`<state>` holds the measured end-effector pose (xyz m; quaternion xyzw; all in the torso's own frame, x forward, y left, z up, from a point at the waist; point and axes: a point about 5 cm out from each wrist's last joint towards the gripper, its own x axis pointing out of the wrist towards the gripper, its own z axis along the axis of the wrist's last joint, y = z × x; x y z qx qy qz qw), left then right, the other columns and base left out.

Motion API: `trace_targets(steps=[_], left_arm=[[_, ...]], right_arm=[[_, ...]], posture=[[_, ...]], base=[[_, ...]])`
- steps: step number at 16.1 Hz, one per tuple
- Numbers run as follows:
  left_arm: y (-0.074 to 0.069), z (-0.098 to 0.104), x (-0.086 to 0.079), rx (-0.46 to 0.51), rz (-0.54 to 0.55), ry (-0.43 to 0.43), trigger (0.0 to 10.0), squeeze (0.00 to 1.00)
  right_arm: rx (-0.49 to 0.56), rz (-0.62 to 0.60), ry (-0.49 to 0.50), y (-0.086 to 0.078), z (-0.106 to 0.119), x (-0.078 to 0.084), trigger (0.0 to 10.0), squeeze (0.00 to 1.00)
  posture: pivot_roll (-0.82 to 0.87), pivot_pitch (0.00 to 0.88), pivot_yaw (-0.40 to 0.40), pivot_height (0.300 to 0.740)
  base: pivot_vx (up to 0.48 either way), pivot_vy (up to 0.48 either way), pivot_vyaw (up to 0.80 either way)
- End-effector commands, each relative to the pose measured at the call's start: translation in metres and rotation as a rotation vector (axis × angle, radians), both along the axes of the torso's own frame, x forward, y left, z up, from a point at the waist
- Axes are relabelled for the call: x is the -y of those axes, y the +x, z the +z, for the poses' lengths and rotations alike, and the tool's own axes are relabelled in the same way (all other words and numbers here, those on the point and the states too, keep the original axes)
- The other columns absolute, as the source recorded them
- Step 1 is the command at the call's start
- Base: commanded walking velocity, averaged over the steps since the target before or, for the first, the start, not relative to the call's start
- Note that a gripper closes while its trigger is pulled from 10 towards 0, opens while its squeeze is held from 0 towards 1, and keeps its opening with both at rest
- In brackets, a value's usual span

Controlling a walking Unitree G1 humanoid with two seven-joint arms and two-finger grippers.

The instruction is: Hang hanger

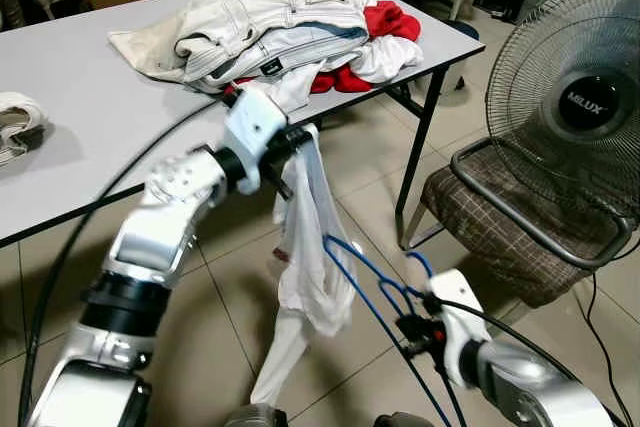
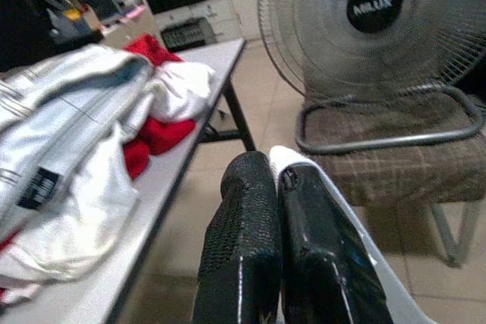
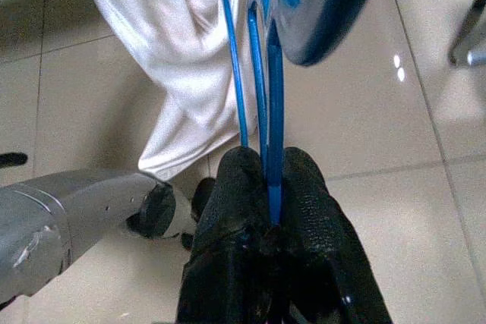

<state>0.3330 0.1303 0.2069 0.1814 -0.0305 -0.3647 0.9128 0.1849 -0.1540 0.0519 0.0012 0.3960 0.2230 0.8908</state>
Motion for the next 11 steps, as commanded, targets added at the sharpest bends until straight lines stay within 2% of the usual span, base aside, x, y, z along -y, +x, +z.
trace_targets(steps=[1,2,3,4,5,7,11], left_arm=[[0.002,0.013,-0.006,0.046,0.022,-0.009,0.0,0.00],[0.003,0.013,-0.010,0.044,0.032,-0.007,0.0,0.00],[0.003,0.013,-0.011,0.044,0.033,-0.005,0.0,0.00],[0.003,0.013,-0.014,0.042,0.032,-0.005,0.0,0.00],[0.002,0.012,-0.013,0.038,0.016,-0.007,0.0,0.00],[-0.003,0.007,-0.010,0.023,-0.040,-0.013,0.0,0.00],[-0.013,-0.004,0.002,0.017,-0.126,-0.022,0.0,0.00]], right_arm=[[-0.030,-0.059,-0.007,-0.003,-0.005,0.009,10.0,0.00],[-0.035,-0.152,0.002,-0.003,-0.008,0.022,10.0,0.00],[-0.034,-0.188,0.006,-0.002,-0.009,0.027,10.0,0.00],[-0.018,-0.283,0.049,0.002,-0.009,0.039,10.0,0.00],[0.016,-0.334,0.114,0.008,-0.006,0.044,10.0,0.00],[0.062,-0.387,0.248,0.018,0.001,0.047,10.0,0.00],[0.083,-0.408,0.401,0.036,0.006,0.040,10.0,0.00]], posture=[[-0.02,0.041,0.023,0.740],[-0.02,0.040,0.022,0.740],[-0.02,0.041,0.024,0.740],[-0.02,0.040,0.023,0.740],[-0.03,0.041,0.025,0.740],[-0.03,0.040,0.027,0.740],[-0.03,0.041,0.025,0.740]], base=[[0.000,0.000,0.00],[0.000,0.000,0.00],[0.000,0.000,0.00],[0.000,0.000,0.00],[0.000,0.000,0.00],[0.000,0.000,0.00],[0.000,0.000,0.00]])
